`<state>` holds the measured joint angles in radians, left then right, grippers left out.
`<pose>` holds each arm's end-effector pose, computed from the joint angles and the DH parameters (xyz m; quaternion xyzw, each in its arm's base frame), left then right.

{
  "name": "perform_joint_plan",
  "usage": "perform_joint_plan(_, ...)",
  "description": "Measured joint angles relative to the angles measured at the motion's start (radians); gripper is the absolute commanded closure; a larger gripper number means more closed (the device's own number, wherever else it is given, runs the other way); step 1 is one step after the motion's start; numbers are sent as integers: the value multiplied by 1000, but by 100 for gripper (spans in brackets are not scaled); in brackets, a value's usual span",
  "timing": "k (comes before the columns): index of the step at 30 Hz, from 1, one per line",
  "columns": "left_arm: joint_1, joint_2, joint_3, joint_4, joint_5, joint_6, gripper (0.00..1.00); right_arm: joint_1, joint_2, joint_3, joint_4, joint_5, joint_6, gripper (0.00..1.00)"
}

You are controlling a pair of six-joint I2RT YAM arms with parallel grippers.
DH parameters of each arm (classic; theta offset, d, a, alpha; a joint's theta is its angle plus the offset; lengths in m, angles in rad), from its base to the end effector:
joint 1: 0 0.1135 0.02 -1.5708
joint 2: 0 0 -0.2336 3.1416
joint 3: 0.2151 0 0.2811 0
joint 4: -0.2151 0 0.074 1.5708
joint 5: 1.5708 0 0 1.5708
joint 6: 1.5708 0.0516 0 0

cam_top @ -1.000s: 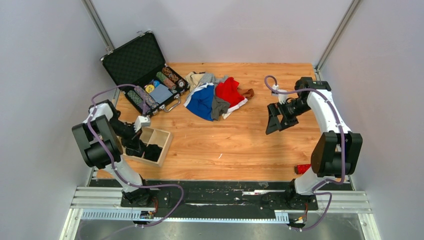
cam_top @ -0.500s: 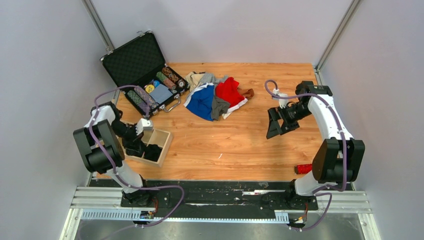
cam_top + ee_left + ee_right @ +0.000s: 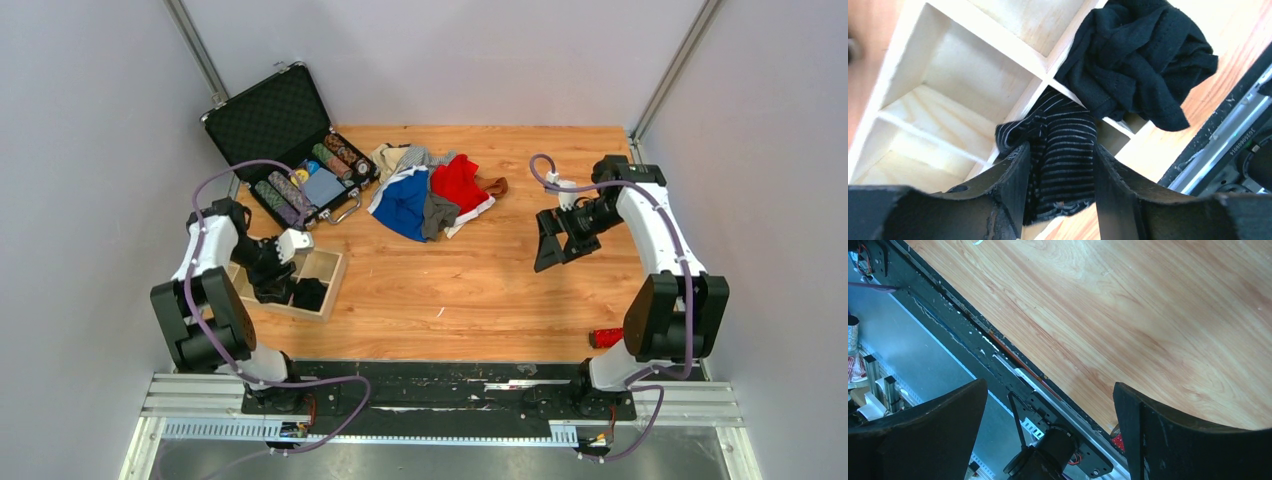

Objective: Roll the underwear
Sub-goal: Place the underwear in the storage box.

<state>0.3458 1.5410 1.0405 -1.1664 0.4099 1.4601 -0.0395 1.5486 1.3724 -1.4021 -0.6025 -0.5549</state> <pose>0.2620 0.0726 0.1471 0.5088 0.8352 -0.1628 0.1305 0.2958 0.0176 0.2415 -0.2423 0.9237 0.2847 0.0835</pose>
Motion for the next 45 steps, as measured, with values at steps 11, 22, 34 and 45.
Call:
perform_joint_plan(11, -6, -227, -23, 78, 2, -223, 32, 18, 126, 114, -14, 0, 3, 0)
perform_joint_plan(22, -10, -250, 135, 28, -120, -468, 23, 32, 131, 123, -26, 0, 3, 0)
perform_joint_plan(34, -11, -123, 116, -38, -212, -534, 21, 59, 136, 123, -33, -2, 3, 0)
perform_joint_plan(45, -11, -4, 88, 6, -225, -546, 37, 74, 136, 122, -34, -5, 3, 0)
